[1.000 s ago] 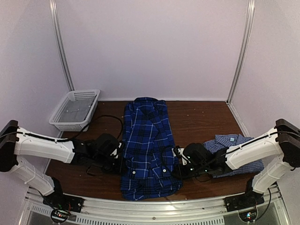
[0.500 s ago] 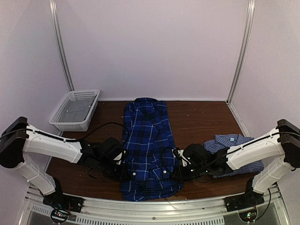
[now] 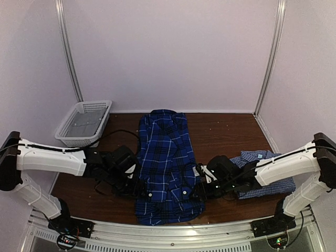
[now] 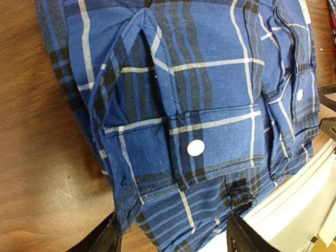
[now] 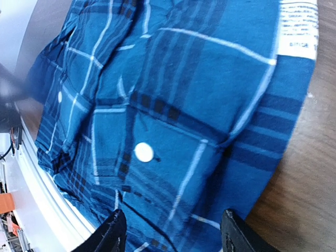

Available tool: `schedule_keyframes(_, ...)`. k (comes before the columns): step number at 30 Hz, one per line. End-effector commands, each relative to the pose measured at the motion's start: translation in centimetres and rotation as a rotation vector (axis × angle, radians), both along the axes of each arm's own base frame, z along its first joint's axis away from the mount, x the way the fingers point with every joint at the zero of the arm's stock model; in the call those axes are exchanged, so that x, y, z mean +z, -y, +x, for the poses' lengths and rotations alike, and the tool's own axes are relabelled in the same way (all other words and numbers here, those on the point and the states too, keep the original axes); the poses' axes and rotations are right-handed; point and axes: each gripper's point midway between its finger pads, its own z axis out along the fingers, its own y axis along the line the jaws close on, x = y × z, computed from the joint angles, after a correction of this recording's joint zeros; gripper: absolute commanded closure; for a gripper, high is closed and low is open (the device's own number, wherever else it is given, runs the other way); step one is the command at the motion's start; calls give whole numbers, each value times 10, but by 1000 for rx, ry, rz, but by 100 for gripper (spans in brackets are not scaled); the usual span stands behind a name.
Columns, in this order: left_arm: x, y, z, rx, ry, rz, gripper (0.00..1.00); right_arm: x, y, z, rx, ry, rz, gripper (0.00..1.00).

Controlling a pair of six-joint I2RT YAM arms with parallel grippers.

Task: Fold and stack the long sleeve shirts
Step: Pick up the rectangle-folded shirt from the center of the board.

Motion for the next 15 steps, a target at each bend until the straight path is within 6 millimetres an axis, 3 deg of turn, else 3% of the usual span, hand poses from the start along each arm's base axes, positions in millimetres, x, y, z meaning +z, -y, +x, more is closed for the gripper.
schedule_keyframes(1,20,-3,1,47,-1,-2,30,4,15,5,-23,-30,7,35)
schedule_keyframes(9,31,-27,16,170,38,-141,30,-1,20,6,-25,-51,46,27)
schedule_keyframes(15,13,-47,19,233,17,-291,31,-7,17,3,-44,-82,93,26)
